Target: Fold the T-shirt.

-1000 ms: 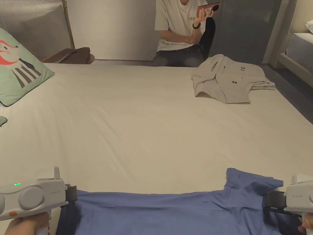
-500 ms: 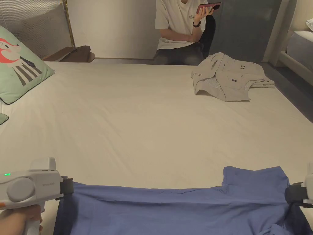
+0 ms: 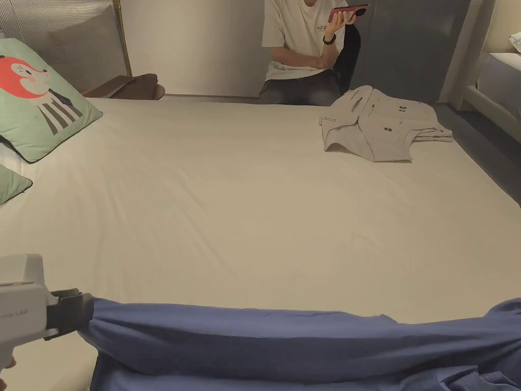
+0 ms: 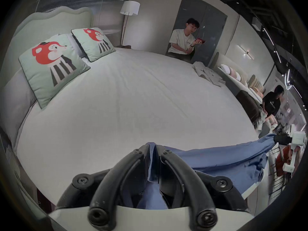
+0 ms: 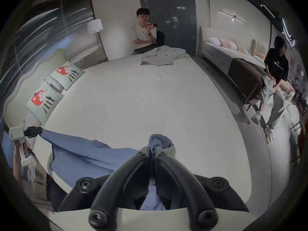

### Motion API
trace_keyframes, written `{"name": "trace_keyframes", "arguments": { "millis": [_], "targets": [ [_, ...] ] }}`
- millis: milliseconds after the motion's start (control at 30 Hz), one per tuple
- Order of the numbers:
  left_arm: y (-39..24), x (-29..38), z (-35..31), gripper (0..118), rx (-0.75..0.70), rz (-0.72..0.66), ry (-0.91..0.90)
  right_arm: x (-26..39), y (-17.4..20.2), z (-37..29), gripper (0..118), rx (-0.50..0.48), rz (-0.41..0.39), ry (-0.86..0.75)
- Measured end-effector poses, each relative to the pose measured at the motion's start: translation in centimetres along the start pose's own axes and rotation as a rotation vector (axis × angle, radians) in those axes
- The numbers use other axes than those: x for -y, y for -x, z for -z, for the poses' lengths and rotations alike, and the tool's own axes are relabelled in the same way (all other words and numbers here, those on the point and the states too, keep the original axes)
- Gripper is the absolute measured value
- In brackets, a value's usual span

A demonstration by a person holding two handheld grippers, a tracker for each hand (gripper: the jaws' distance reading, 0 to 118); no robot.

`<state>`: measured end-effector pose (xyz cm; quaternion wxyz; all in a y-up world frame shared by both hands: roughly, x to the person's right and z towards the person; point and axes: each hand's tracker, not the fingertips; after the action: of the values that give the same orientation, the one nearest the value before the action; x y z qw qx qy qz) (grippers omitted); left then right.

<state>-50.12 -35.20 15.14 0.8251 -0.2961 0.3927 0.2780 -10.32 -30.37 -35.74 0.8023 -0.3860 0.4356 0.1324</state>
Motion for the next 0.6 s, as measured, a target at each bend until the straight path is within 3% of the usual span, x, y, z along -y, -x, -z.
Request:
{"name": "trace_keyframes", "arguments": {
  "millis": [333,600],
  "targets": [
    [1.3,9.8,-1.7,5,-0.052,0.003,0.152,10.1,-0.2,-2.0,3,0.013,0.027,0.138],
    [3.4,13.6,-1.6,5,-0.065,-0.058,0.209,15.8,-1.2,-1.4,3,0.027,0.074,0.22]
  ]
}}
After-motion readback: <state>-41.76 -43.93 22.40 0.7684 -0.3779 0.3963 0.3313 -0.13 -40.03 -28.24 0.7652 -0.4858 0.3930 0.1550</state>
